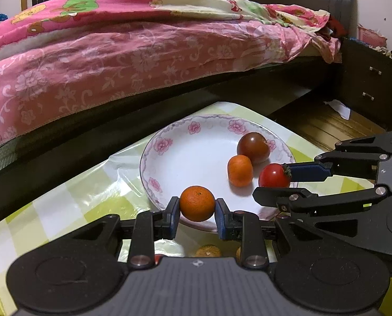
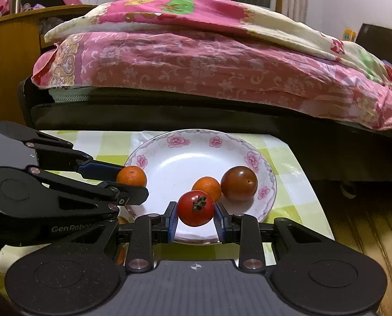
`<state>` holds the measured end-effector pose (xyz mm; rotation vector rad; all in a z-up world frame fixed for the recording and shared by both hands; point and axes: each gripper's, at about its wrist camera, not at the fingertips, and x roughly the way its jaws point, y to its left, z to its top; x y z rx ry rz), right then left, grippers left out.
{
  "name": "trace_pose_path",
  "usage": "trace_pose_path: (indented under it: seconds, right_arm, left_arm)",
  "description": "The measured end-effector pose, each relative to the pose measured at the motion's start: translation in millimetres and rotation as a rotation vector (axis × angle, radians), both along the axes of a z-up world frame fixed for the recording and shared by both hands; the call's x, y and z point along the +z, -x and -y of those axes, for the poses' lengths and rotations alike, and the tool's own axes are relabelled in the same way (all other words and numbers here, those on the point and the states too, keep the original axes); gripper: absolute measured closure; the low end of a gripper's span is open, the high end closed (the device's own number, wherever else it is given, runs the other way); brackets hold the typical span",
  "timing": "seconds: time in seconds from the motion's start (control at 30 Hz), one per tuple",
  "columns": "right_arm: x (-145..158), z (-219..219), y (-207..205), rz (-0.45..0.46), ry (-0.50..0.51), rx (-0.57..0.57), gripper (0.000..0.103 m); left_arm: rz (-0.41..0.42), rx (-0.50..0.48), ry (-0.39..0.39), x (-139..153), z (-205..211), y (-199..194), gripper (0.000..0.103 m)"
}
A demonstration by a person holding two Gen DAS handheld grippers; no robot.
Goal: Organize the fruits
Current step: 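Open both grippers to release the red tomato and tangerine into the bowl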
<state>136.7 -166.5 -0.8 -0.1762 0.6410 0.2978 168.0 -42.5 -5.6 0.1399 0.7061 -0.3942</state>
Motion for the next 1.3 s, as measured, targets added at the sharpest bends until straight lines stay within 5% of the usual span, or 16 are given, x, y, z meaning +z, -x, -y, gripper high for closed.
trace_pose_path:
  seconds: [1.3]
  right_arm:
    - [11.4, 13.6, -8.4, 0.071, -0.030, -0.058, 0.074]
  left_arm:
    - [0.030, 0.044, 0.007, 11.2, -9.0, -4.8, 0.058]
